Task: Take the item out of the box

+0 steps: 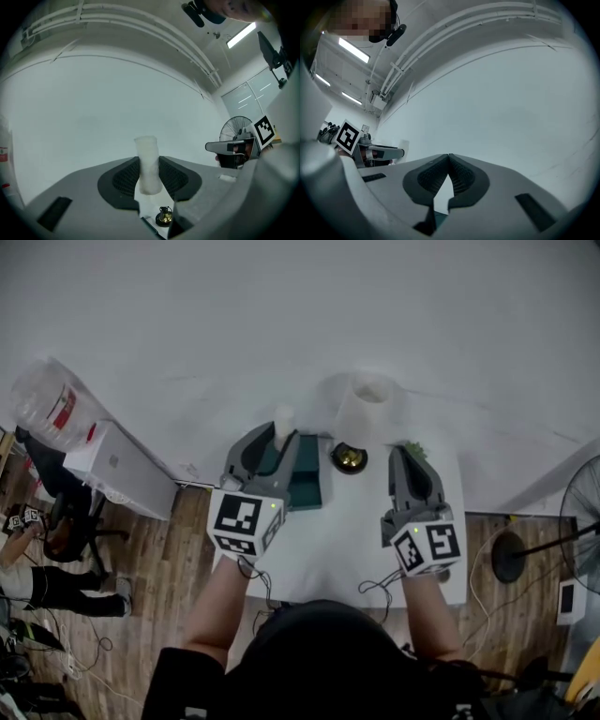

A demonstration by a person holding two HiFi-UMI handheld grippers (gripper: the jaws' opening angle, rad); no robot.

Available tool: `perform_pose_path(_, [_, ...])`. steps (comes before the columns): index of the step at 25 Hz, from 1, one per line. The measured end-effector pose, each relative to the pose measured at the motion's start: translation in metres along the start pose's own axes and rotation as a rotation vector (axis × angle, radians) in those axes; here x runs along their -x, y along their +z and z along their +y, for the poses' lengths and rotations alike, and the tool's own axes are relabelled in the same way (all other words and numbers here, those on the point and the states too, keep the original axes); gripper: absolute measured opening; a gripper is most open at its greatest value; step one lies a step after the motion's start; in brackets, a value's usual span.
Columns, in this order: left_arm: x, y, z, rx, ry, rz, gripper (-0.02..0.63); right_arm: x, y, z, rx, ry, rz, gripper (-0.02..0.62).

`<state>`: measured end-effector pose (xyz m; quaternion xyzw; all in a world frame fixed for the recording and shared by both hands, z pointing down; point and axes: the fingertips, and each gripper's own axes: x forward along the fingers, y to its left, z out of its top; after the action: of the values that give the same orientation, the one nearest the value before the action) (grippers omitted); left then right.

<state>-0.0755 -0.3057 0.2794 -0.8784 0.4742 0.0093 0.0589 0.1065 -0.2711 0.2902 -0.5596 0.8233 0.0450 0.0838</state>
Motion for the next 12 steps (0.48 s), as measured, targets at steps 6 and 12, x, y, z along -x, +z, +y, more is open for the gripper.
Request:
perform_pose_path(6, [0.008, 0.001, 0.002, -0.023, 0.023, -0.013, 0.126, -0.001, 0.001, 0.003, 0.01, -0.006, 0.002, 0.005])
perform_pose_path(12, [0.014, -0.004, 0.002, -0.011, 0.019, 0.0, 0.126, 0.0, 0.002, 0.006, 0.007, -0.002, 0.006, 0.005])
